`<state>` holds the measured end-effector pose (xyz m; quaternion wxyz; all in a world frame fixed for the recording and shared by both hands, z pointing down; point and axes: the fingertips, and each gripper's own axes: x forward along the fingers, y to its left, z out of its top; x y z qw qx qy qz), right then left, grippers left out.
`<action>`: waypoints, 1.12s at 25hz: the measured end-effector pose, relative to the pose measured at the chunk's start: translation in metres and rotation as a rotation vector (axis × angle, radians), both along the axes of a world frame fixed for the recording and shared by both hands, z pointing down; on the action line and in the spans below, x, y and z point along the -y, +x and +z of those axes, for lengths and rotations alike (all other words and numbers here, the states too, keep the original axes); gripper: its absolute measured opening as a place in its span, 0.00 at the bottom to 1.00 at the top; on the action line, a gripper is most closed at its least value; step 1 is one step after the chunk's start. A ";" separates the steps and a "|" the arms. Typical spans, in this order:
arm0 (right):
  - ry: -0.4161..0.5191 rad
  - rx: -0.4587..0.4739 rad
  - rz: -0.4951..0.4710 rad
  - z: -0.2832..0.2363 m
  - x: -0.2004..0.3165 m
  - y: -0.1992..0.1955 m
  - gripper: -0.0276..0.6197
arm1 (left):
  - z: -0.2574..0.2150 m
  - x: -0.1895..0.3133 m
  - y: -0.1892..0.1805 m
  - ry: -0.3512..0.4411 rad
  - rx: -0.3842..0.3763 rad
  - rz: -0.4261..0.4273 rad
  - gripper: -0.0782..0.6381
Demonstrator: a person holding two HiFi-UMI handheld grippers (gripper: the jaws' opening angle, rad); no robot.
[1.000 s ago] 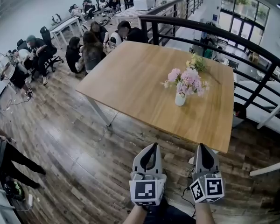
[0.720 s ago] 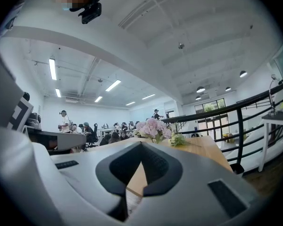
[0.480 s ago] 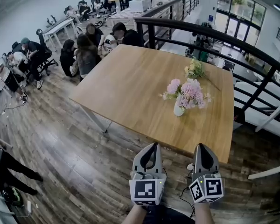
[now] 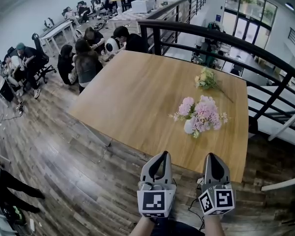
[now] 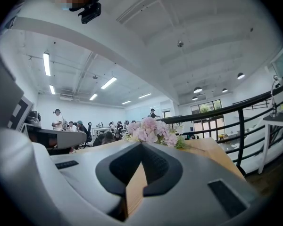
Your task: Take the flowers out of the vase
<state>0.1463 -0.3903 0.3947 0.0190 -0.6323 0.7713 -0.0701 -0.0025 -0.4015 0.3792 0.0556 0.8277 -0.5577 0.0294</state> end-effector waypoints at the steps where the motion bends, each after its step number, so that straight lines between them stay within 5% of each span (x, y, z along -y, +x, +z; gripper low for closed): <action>1: -0.001 -0.001 0.003 0.000 0.006 -0.001 0.03 | 0.000 0.006 -0.001 0.013 0.001 0.002 0.15; 28: -0.090 -0.042 0.141 0.041 0.078 0.006 0.05 | 0.032 0.096 -0.003 -0.081 -0.025 0.113 0.15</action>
